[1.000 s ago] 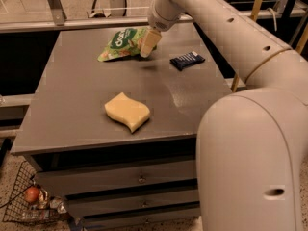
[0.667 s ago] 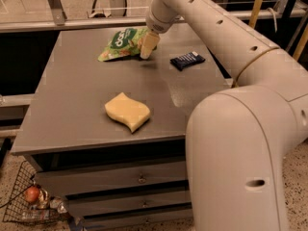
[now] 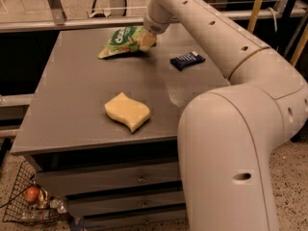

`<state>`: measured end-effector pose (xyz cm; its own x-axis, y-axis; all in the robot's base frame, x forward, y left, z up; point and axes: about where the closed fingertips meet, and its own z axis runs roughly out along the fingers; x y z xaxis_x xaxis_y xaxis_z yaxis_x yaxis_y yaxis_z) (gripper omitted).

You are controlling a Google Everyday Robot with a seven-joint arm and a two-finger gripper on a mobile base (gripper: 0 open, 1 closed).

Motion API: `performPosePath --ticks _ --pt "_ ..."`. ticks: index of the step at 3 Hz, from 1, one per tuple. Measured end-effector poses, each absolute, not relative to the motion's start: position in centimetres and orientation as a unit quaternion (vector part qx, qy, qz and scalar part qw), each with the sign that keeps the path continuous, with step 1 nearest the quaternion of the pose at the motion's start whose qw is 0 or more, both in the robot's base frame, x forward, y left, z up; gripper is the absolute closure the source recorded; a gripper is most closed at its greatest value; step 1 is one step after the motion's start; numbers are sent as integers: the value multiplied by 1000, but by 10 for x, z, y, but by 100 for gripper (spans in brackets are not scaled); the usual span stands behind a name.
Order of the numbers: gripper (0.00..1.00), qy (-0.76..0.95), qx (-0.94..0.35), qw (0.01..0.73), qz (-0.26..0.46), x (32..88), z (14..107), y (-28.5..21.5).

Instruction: Move green rice chip bag near sponge

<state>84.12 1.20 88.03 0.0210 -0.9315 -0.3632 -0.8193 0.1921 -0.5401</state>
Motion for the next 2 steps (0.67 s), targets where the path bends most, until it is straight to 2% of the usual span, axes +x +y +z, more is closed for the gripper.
performPosePath --ticks 2 --pt "88 688 -632 348 -75 836 891 18"
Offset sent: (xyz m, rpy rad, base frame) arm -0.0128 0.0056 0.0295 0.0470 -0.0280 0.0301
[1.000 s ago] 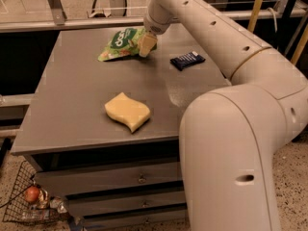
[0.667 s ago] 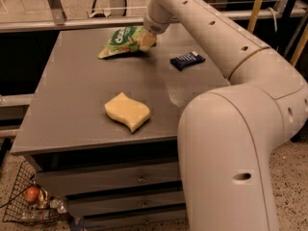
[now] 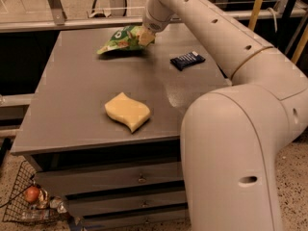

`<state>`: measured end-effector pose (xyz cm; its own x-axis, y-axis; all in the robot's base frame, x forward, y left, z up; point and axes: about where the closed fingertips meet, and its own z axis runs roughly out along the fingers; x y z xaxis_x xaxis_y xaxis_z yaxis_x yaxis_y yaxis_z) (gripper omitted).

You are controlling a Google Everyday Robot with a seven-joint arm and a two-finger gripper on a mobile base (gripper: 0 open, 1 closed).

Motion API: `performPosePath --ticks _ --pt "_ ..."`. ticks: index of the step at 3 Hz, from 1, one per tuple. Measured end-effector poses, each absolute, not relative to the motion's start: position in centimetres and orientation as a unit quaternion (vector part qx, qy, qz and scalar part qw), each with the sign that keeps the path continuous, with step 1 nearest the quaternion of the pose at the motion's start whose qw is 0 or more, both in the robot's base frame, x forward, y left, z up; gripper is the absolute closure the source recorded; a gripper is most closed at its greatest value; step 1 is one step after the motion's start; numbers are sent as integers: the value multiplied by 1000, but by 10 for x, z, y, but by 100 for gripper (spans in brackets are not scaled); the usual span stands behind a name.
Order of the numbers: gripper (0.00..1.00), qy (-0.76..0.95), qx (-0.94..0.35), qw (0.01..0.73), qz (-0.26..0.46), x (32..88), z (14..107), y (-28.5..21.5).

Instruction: Move green rice chip bag near sponge

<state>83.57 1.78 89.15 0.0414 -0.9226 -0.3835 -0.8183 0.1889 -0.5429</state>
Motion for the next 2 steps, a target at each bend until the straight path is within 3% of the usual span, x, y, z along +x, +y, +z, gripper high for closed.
performPosePath --ticks 1,2 --pt "100 674 -633 374 -68 821 917 17" --pt "100 642 -641 415 -64 779 965 13"
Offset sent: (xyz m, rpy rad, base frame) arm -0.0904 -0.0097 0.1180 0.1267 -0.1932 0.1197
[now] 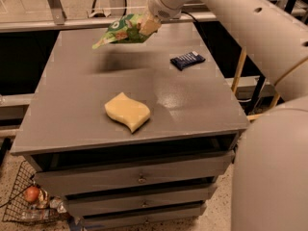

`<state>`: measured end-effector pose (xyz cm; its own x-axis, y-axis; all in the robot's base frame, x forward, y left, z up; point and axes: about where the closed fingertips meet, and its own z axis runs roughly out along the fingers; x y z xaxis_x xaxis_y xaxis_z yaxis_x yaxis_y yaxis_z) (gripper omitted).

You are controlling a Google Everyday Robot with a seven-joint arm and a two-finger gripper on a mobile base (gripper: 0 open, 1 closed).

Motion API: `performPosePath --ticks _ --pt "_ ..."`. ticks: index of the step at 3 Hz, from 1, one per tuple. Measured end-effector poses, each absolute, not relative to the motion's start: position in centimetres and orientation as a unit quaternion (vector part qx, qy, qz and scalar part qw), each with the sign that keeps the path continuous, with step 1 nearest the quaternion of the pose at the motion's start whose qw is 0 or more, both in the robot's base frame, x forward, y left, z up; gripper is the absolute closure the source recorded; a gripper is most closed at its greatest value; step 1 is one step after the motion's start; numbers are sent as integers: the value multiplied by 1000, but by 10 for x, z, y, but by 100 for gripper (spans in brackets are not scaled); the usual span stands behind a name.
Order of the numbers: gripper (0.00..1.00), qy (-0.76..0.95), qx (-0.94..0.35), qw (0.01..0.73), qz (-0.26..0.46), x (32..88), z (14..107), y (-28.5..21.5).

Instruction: Move green rice chip bag near sponge

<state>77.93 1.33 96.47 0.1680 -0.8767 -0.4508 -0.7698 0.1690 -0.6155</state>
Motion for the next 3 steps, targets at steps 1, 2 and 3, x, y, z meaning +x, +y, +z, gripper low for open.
performPosePath --ticks 1,2,3 --pt "100 613 -656 439 -23 733 988 17" --pt "100 612 -657 440 -20 731 987 20" --pt "100 592 -668 450 -5 703 982 43"
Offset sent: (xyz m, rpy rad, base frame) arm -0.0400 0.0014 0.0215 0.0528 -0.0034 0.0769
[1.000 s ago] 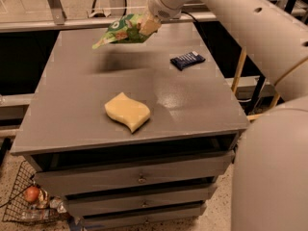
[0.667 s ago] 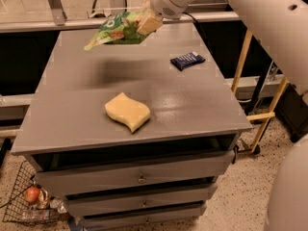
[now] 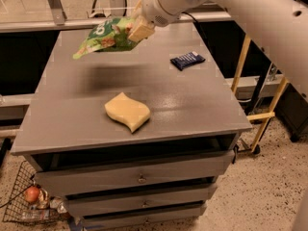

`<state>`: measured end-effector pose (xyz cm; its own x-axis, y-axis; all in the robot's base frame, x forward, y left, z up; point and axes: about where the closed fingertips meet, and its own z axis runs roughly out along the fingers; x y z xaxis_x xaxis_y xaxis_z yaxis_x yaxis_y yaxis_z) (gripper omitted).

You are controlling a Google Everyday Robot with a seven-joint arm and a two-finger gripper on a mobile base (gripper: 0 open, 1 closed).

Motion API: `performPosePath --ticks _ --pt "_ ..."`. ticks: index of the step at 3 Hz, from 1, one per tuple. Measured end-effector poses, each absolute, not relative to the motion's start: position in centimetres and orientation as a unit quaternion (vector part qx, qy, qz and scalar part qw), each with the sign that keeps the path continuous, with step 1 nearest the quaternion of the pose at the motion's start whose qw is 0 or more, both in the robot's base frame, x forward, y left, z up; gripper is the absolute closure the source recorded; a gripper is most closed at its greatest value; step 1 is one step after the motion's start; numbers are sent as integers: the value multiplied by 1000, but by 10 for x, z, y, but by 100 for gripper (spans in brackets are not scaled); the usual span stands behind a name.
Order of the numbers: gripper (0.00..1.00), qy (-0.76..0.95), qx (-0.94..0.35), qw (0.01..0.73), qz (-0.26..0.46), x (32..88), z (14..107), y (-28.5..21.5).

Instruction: Move green rice chip bag near sponge

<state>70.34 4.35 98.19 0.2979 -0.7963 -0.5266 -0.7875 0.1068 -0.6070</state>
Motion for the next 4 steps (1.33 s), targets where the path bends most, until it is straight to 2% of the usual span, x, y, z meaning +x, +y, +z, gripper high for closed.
performPosePath --ticks 2,4 --pt "100 597 -670 436 69 625 954 70" --pt "100 629 -677 368 104 581 919 49"
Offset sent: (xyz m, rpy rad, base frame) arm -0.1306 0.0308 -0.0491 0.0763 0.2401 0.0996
